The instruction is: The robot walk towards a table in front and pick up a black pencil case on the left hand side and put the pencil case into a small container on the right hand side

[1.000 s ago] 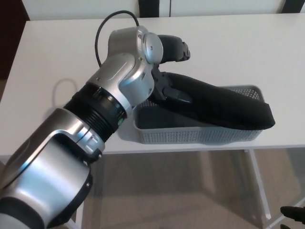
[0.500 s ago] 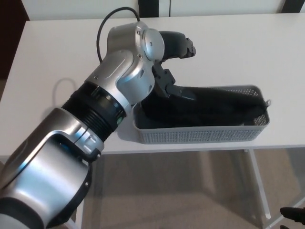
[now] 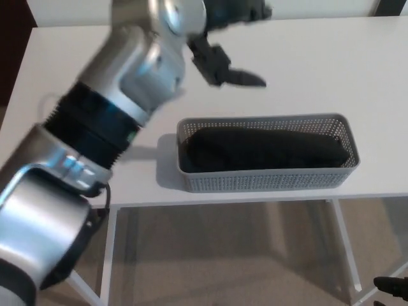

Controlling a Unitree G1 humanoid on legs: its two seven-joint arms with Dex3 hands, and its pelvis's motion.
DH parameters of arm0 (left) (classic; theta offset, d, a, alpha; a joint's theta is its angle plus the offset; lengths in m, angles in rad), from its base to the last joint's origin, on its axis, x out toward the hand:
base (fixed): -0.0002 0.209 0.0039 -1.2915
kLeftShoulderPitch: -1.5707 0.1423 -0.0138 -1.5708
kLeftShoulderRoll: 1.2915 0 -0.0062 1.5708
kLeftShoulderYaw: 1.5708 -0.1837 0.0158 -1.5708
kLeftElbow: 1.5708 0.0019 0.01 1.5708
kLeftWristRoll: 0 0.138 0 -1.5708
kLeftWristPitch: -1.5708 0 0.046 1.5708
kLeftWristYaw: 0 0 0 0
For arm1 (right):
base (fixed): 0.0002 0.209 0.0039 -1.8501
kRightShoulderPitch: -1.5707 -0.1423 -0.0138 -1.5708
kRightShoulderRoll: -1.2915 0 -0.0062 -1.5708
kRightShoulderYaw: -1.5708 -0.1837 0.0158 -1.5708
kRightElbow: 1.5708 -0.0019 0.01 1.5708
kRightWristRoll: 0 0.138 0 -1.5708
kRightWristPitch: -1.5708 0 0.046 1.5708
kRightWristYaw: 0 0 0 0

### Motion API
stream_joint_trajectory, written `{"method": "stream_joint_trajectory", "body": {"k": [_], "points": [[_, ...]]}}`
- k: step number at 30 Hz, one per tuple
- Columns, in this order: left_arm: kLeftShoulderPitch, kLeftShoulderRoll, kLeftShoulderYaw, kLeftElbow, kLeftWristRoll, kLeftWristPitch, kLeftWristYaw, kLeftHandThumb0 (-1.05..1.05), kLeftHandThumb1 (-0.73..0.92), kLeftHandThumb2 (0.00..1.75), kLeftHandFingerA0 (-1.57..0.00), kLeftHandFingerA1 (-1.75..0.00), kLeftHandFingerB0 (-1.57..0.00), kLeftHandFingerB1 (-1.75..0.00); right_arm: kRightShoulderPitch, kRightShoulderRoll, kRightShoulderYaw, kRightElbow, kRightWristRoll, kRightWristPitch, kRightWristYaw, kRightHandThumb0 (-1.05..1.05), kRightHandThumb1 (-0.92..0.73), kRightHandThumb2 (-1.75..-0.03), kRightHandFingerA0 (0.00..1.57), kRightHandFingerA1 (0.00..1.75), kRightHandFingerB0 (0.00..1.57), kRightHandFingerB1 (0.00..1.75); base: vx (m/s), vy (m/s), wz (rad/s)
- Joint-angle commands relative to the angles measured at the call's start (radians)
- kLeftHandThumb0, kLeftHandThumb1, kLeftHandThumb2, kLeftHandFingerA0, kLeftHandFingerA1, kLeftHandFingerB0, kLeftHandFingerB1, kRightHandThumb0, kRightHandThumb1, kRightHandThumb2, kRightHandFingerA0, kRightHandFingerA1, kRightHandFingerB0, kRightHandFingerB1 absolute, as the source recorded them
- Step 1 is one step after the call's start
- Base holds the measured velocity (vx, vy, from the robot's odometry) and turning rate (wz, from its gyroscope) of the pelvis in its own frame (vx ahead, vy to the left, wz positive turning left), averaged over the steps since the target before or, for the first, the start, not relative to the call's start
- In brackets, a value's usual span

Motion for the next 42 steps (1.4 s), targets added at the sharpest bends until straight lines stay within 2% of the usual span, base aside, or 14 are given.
{"method": "stream_joint_trajectory", "body": {"k": [1,2,3,8,11,13,14,18,31,36,37,38,40,42], "points": [[0.166,0.208,0.228,-0.634,-0.129,0.169,-0.205,-0.87,0.57,0.57,0.00,0.00,0.00,0.00,0.036,-0.006,0.016,0.005,-0.021,-0.010,-0.012,-0.38,-0.62,-0.59,0.72,0.48,0.55,0.41,0.00,0.000,0.00],[0.212,0.254,0.289,-0.768,-0.153,0.197,-0.251,-0.86,0.47,0.84,0.00,0.00,0.00,0.00,0.044,-0.007,0.016,0.010,-0.020,-0.018,-0.005,-0.37,-0.62,-0.59,0.71,0.48,0.55,0.41,0.00,0.000,0.00],[0.255,0.279,0.352,-0.864,-0.183,0.219,-0.282,-0.83,0.57,0.58,0.00,0.00,0.00,0.00,0.050,-0.008,0.013,0.012,-0.016,-0.019,0.001,-0.37,-0.62,-0.59,0.70,0.47,0.55,0.41,0.00,0.000,0.00],[0.575,0.264,0.927,-1.291,-0.495,0.304,-0.484,-0.79,0.46,0.82,0.00,0.00,0.00,0.00,0.074,-0.011,0.008,0.025,-0.006,-0.009,0.020,-0.39,-0.61,-0.59,0.69,0.46,0.56,0.42,0.00,0.000,0.00],[0.967,0.175,1.226,-1.324,-0.880,0.115,-0.437,-0.55,0.34,0.78,-0.02,-0.38,-0.02,-0.29,0.081,-0.011,0.035,0.034,-0.038,-0.011,-0.005,-0.38,-0.62,-0.59,0.70,0.46,0.54,0.41,0.00,0.000,0.00],[1.248,0.156,1.327,-1.324,-1.080,0.045,-0.449,-0.58,0.42,0.53,-0.08,-0.31,-0.04,-0.24,0.084,-0.006,0.040,0.042,-0.041,-0.012,-0.011,-0.39,-0.61,-0.58,0.66,0.46,0.54,0.41,0.00,0.000,0.00],[1.344,0.132,1.352,-1.324,-1.144,0.034,-0.475,-0.51,0.33,0.76,-0.08,-0.47,0.00,-0.25,0.085,-0.004,0.040,0.043,-0.040,-0.015,-0.009,-0.39,-0.61,-0.58,0.64,0.46,0.55,0.41,0.00,0.000,0.00],[1.834,0.040,1.504,-1.199,-1.334,0.002,-0.782,-0.66,0.39,0.74,-0.25,-0.47,-0.12,-0.37,0.096,-0.002,0.035,0.048,-0.028,-0.038,0.005,-0.38,-0.62,-0.58,0.62,0.47,0.55,0.43,0.00,0.000,0.00],[2.357,0.214,1.297,-0.688,-1.051,-0.587,-0.812,-0.66,0.47,0.55,-0.31,-0.35,-0.33,-0.32,0.120,-0.002,0.042,0.058,-0.027,-0.037,-0.020,-0.38,-0.62,-0.58,0.65,0.47,0.54,0.42,0.00,0.000,0.00],[2.194,0.203,1.170,-0.619,-0.828,-0.545,-0.811,-0.57,0.44,0.72,-0.28,-0.47,-0.18,-0.39,0.121,-0.004,0.020,0.057,0.000,-0.038,-0.010,-0.38,-0.62,-0.59,0.61,0.49,0.50,0.42,0.00,0.000,0.00],[2.141,0.163,1.121,-0.596,-0.751,-0.468,-0.712,-0.27,0.37,0.92,-0.12,-0.52,-0.09,-0.50,0.117,0.009,0.015,0.058,0.007,-0.037,-0.015,-0.42,-0.63,-0.59,0.57,0.47,0.47,0.40,0.00,0.000,0.00],[2.099,0.108,1.072,-0.579,-0.721,-0.352,-0.593,-0.46,0.53,0.65,-0.17,-0.41,-0.16,-0.33,0.115,0.020,0.005,0.057,0.019,-0.039,-0.016,-0.51,-0.53,-0.82,0.43,0.55,0.34,0.48,0.00,0.000,0.00],[1.990,-0.001,0.991,-0.509,-0.661,-0.169,-0.375,-0.47,0.58,0.59,-0.09,-0.30,-0.11,-0.24,0.119,0.035,-0.013,0.057,0.037,-0.057,-0.016,-0.50,-0.66,-0.59,0.43,0.41,0.32,0.33,0.00,0.000,0.00],[1.905,-0.060,0.936,-0.411,-0.566,-0.145,-0.192,-0.60,0.45,0.78,-0.04,-0.32,-0.06,-0.27,0.132,0.045,-0.032,0.060,0.048,-0.078,-0.011,-0.52,-0.66,-0.59,0.41,0.40,0.27,0.32,0.00,0.000,0.00]]}}
